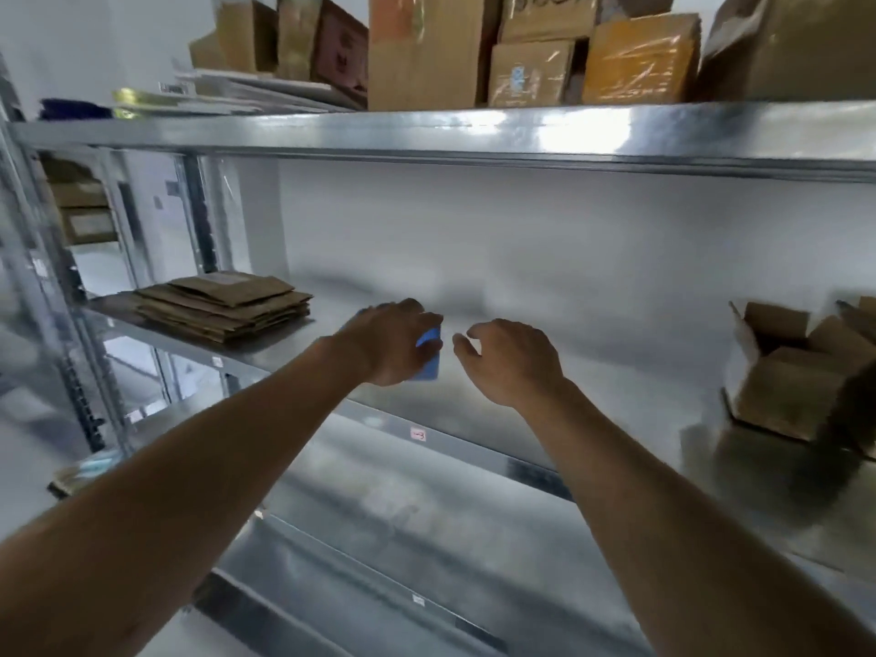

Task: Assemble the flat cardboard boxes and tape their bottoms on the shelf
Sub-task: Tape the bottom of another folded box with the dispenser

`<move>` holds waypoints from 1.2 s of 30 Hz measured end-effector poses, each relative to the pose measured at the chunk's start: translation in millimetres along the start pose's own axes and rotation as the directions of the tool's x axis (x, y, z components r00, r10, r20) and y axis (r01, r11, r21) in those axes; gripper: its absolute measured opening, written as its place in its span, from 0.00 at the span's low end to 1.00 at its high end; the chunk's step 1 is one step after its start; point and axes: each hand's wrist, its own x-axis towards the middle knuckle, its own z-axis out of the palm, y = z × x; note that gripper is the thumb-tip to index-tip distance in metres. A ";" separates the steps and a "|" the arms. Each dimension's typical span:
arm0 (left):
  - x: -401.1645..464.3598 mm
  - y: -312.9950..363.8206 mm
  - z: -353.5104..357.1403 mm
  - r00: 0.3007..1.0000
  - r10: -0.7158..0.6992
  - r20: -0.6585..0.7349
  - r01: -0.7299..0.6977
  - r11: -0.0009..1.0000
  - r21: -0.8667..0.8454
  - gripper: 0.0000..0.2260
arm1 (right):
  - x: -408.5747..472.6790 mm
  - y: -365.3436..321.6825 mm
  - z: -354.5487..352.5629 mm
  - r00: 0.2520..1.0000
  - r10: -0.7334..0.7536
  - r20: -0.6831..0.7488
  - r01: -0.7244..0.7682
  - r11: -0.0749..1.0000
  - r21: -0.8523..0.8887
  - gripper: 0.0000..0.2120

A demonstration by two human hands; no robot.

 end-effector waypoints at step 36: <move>63.5 -516.4 41.4 0.985 -0.164 0.053 0.162 0.986 0.036 0.25 | 343.1 -334.5 238.8 0.963 -0.125 0.240 0.070 0.971 0.227 0.23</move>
